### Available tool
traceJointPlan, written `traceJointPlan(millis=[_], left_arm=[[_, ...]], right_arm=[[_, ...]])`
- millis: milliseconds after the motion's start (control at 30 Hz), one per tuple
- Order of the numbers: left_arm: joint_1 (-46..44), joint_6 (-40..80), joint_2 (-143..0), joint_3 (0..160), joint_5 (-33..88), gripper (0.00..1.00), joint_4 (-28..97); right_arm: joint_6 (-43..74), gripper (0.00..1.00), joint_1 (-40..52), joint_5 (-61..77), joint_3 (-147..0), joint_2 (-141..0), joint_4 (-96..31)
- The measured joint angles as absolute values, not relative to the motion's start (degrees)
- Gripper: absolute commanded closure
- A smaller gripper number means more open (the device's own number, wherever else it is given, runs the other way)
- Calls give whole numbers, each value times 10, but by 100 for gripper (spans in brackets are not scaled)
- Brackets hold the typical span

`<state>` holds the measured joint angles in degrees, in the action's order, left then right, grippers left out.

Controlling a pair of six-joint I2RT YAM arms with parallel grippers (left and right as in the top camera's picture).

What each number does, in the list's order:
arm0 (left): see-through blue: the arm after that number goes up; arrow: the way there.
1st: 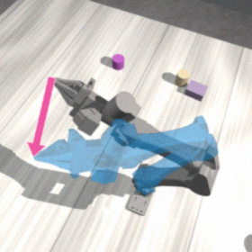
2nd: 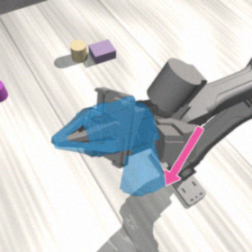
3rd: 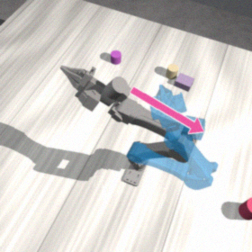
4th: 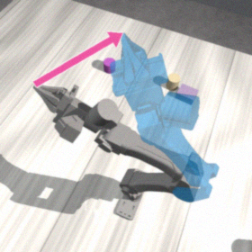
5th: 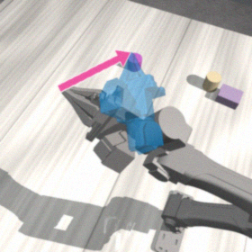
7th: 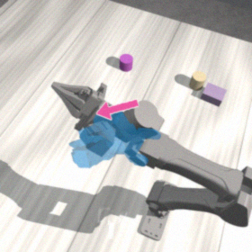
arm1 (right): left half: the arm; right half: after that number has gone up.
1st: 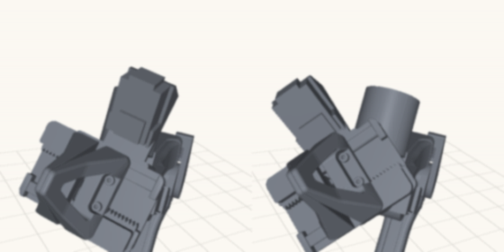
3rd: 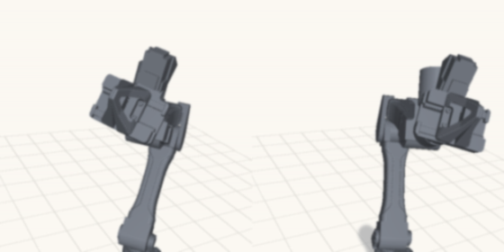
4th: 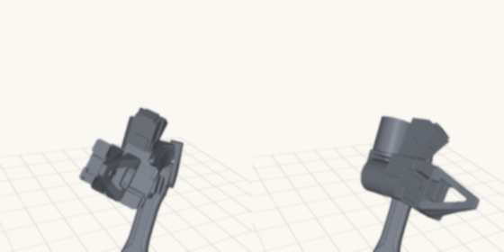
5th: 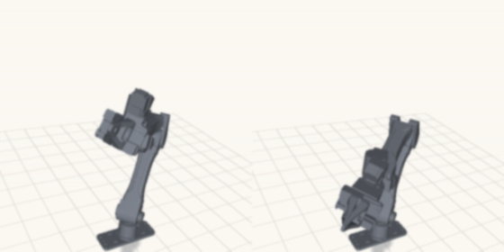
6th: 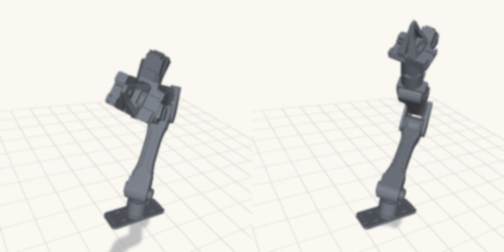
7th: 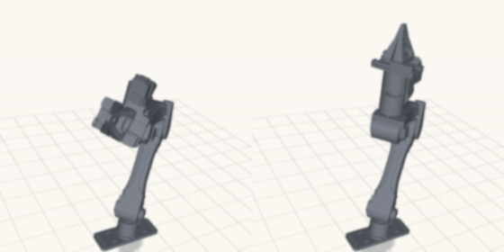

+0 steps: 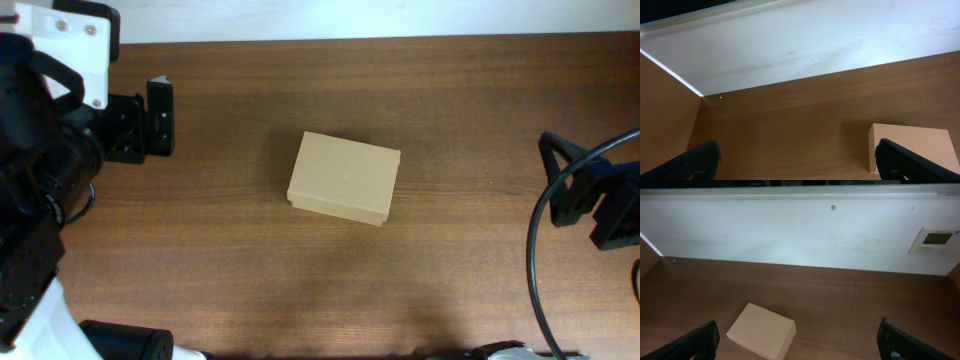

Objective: Pack container

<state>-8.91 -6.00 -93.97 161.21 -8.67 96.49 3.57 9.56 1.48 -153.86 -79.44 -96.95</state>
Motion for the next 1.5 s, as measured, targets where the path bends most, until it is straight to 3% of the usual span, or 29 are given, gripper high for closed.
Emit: traceJointPlan(millis=[167, 300, 500, 700, 933, 1233, 1500], left_arm=[[-89, -60, -940, 1612, -87, 1, 965], [-89, -60, -940, 1612, -88, 1, 966], [-89, -60, -940, 1612, -91, 1, 967], [-89, -60, -940, 1612, -91, 1, 967], [-89, -60, -940, 1612, -91, 1, 967], [-89, -60, -941, 1612, -91, 1, 967], [-89, -60, -941, 1612, -91, 1, 967]], right_arm=[[36, 1, 91, 15, -1529, -789, -969], [32, 1, 45, 7, -1423, -730, -927], [30, 1, -16, 0, -1056, -512, -723], [30, 1, -34, -1, -556, -275, -463], [30, 1, -34, -2, -219, -143, -319], [30, 1, -34, -2, -98, -9, -302], [30, 1, -34, -2, -86, -8, -300]])
